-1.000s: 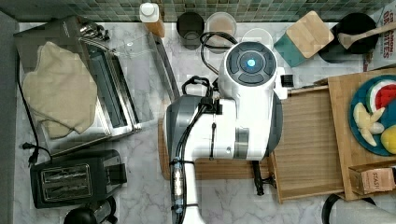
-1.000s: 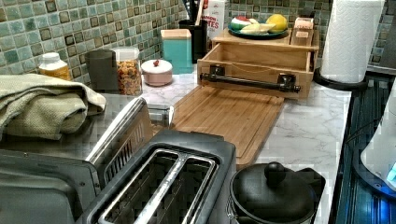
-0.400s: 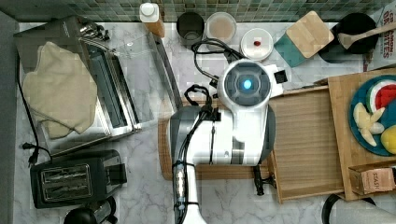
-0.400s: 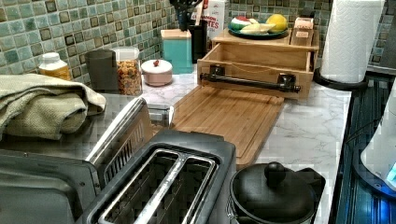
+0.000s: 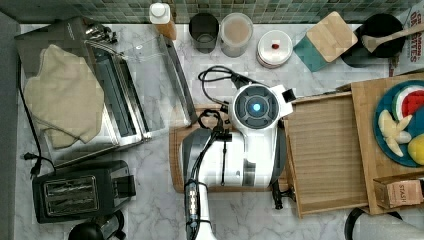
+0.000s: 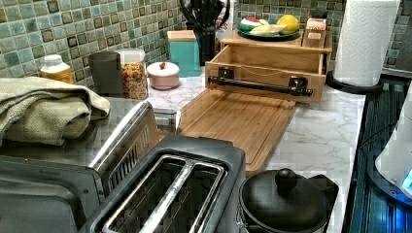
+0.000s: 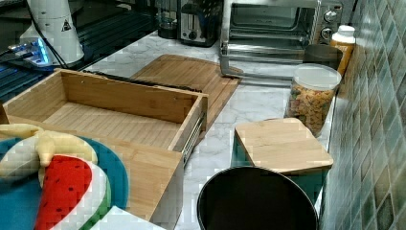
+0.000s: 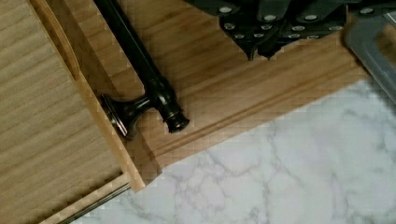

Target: Close the drawer.

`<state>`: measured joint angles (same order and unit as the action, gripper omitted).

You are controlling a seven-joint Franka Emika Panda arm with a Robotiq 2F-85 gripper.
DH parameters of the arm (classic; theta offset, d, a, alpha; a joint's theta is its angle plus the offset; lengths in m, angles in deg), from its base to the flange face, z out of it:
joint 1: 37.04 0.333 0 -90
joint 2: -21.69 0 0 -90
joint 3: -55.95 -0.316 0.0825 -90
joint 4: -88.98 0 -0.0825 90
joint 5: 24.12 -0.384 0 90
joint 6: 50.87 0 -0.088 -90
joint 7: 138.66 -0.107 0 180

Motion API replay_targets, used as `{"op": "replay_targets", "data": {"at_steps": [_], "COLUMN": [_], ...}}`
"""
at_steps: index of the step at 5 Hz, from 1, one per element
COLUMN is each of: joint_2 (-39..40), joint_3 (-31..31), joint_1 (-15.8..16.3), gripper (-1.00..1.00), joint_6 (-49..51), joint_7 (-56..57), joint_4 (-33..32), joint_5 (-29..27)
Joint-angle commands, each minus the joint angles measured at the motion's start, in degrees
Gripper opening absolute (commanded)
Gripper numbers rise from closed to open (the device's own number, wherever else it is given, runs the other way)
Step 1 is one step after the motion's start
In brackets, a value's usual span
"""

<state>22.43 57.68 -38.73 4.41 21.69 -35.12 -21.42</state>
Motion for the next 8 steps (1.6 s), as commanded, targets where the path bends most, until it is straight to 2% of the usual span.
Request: {"op": "replay_targets", "data": {"at_steps": [1, 3, 4, 6, 7, 8], "joint_2": [-3.15, -4.88, -5.46, -3.27, -1.25, 0.94], "joint_3": [1.48, 1.93, 2.39, 3.15, 4.14, 4.85], "joint_1": [-1.44, -2.99, -3.50, -4.72, -6.31, -7.97], "gripper": [-1.00, -1.00, -1.00, -1.00, -1.00, -1.00], "joint_6": [-15.95, -19.67, -24.15, -22.06, -22.58, -18.70], "joint_7": [23.48, 30.25, 30.05, 25.16, 25.29, 25.76], "joint_4": [-16.48, -21.92, -24.07, -22.41, -20.90, -17.75], "joint_5": [1.70, 3.21, 6.26, 12.17, 13.09, 13.30]}}
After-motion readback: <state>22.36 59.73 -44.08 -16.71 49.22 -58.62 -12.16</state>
